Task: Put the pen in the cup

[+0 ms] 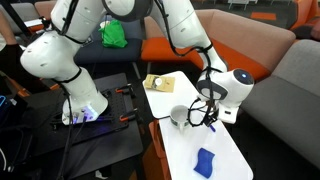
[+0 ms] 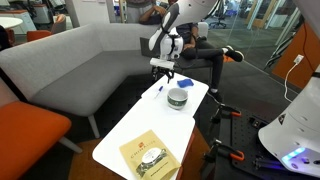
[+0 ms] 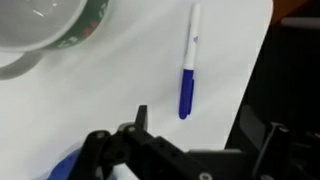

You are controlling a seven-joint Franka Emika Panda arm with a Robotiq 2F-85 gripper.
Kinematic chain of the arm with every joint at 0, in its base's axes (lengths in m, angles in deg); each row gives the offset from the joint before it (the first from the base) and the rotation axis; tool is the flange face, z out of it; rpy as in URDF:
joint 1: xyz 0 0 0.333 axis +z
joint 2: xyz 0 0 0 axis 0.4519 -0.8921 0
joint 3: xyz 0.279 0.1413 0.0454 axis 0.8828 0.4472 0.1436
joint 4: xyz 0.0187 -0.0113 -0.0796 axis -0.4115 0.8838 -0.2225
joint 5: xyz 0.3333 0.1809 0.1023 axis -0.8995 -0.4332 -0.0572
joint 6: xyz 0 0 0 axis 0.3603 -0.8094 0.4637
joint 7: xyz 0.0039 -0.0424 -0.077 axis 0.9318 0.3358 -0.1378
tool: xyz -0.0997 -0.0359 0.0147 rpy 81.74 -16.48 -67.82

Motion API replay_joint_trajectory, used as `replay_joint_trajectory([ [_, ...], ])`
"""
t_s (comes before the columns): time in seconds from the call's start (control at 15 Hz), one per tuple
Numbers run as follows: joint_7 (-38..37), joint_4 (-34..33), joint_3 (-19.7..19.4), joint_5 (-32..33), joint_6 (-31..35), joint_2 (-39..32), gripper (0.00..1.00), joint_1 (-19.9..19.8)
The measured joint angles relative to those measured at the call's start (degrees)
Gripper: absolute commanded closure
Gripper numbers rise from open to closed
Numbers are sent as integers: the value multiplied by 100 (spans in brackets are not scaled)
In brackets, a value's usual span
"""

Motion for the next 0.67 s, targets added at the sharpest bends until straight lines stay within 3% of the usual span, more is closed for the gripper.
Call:
replay_joint_trajectory([
  [0.13, -91, -336, -20, 1, -186, -253, 4, -40],
  [0.27, -199, -656, -24, 1, -404, -494, 20, -92],
  [0.33, -228, -797, -23, 1, -513, -609, 20, -120],
  [0.6, -235, -1148, 1, -12, -673, -960, 43, -268],
  [0.67, -235, -1174, 14, -16, -673, -1009, 58, -304],
])
